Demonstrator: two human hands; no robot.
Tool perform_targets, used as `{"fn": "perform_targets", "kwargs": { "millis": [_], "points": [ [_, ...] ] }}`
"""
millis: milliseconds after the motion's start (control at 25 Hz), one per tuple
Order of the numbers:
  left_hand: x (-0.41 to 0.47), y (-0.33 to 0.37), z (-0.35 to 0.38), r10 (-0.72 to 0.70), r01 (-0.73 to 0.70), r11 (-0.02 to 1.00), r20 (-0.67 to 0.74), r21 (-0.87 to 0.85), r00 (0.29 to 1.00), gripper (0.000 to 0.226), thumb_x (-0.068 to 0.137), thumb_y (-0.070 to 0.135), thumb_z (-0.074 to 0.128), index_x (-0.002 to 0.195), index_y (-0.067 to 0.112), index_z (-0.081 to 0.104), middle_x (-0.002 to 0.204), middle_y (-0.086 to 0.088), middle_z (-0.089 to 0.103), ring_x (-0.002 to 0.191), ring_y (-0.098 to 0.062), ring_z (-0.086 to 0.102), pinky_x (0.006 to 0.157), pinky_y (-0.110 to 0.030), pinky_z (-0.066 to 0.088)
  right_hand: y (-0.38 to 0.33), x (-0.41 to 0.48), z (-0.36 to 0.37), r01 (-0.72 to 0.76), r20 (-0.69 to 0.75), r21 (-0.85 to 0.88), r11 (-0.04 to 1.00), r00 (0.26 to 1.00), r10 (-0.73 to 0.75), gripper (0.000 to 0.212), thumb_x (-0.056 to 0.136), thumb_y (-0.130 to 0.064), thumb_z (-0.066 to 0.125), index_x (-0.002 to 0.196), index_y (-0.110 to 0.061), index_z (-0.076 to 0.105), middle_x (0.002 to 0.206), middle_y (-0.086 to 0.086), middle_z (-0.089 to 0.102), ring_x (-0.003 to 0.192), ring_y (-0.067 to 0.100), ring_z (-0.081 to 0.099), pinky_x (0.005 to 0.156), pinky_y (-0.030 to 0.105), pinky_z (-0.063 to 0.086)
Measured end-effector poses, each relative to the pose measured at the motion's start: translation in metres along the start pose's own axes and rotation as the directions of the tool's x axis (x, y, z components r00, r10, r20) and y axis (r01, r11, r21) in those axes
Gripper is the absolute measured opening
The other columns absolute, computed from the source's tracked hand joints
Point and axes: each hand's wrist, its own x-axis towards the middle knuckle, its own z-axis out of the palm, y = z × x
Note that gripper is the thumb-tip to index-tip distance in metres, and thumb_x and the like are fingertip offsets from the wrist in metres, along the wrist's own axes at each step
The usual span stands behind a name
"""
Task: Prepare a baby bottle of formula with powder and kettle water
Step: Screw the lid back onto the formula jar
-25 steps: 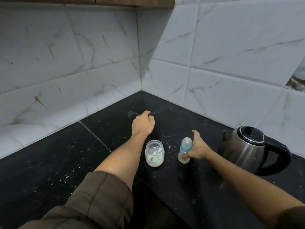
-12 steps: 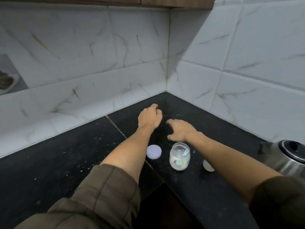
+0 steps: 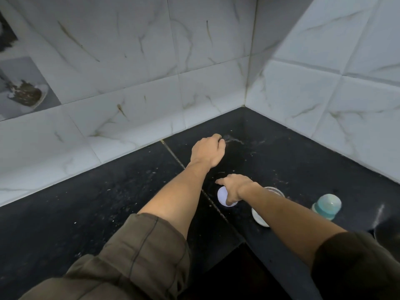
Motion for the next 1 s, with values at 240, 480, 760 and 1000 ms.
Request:
{"fn": "perform_targets", "kwargs": {
  "millis": [240,480,760,1000],
  "points": [
    [0.002,-0.011,0.011,-0.007,0.008,1.0,0.014,-0.018,1.0,0.051,0.11,0.047,0.025,0.128,0.019,0.063,0.1,-0.004,0.074,0.093,-0.027,0.067,0.076,-0.036,0.043,-0.002,0.008,0.003,0.006,-0.006,0.014,1.0,1.0,-0.006,0.086,0.083,-0.035,0.08,0.159,-0.031,0.041,0.15,0.006,0.052,0.134,0.03,0.054,0.103,0.045,0.055],
    [-0.004,0.008,0.01,-0.011,0.011,0.998,0.002,-0.061,1.0,0.044,0.109,0.043,0.031,0.126,0.02,0.063,0.105,-0.006,0.073,0.094,-0.027,0.065,0.074,-0.035,0.041,0.026,-0.032,-0.032,-0.028,-0.411,0.469,0.883,0.878,0.246,0.071,0.077,-0.05,0.078,0.141,-0.029,0.054,0.13,0.01,0.047,0.111,0.036,0.06,0.095,0.042,0.052],
    [-0.03,0.047,0.021,-0.023,0.031,0.995,0.083,-0.092,0.996,0.042,0.104,0.027,0.043,0.144,0.025,0.056,0.125,-0.004,0.071,0.112,-0.027,0.066,0.091,-0.037,0.051,0.073,-0.102,-0.016,0.147,-0.532,0.796,0.586,0.632,0.564,0.048,0.075,-0.035,0.085,0.104,-0.019,0.051,0.115,0.001,0.061,0.096,0.02,0.06,0.076,0.032,0.046],
    [-0.07,0.058,0.054,-0.047,0.119,0.984,0.457,-0.131,0.888,0.077,0.085,0.019,0.069,0.156,0.025,0.041,0.145,0.002,0.059,0.133,-0.023,0.055,0.108,-0.037,0.046,0.075,-0.135,0.024,0.055,-0.533,0.671,0.739,0.728,0.43,0.045,0.078,-0.042,0.087,0.085,-0.02,0.048,0.117,-0.001,0.064,0.105,0.022,0.059,0.086,0.037,0.052]
  ]
}}
